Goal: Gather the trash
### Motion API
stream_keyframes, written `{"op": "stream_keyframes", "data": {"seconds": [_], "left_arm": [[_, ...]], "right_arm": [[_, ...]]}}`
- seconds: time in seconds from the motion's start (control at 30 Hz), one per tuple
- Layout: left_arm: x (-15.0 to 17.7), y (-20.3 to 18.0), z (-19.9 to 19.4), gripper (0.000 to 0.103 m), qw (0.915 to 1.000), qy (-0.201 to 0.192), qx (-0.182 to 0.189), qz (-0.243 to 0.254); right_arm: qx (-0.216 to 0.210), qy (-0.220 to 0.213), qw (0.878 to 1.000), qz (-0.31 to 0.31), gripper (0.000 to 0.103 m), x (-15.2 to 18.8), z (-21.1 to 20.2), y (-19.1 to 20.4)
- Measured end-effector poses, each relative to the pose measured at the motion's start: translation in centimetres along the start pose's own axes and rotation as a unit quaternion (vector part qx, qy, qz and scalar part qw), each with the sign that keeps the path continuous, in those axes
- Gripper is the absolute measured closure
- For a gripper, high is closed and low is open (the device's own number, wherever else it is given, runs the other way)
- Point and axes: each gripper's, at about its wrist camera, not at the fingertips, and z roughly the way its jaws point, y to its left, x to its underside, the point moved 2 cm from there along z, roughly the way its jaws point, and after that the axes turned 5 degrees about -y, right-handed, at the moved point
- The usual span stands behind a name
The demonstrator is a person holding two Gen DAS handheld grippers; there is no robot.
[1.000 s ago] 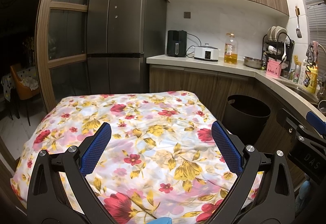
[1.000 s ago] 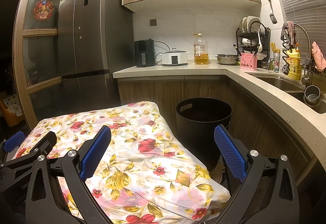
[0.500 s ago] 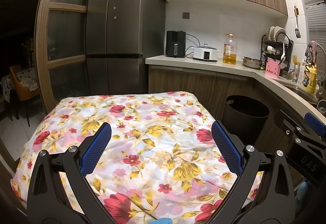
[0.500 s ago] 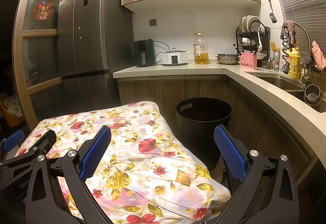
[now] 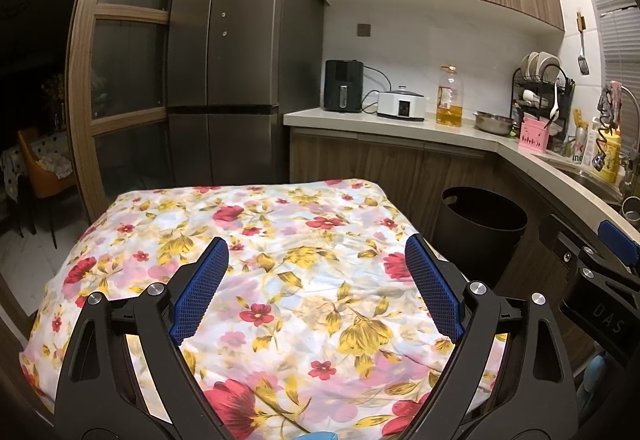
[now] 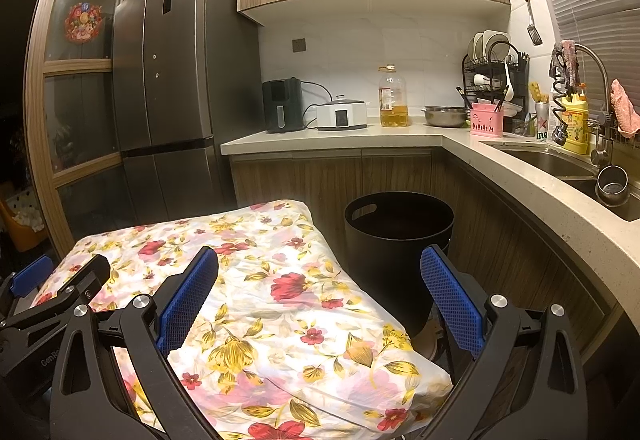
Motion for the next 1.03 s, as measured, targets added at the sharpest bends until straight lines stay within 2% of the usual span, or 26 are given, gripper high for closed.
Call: {"op": "stream_keyframes", "data": {"seconds": [0.7, 0.83, 1.03], "left_arm": [[0.01, 0.01, -0.01, 0.015, 1.0000, -0.001, 0.000, -0.001], [0.12, 0.16, 0.02, 0.011, 1.0000, 0.001, -0.007, -0.003], [0.12, 0.18, -0.03, 0.011, 1.0000, 0.002, -0.005, -0.008]], "right_arm": [[0.000, -0.003, 1.000, 0.001, 0.006, -0.11, -0.01, 0.24], [0.000, -0.003, 1.000, 0.002, 0.006, -0.18, 0.05, 0.36], [0.000, -0.002, 1.000, 0.002, 0.006, -0.13, 0.04, 0.31]]}}
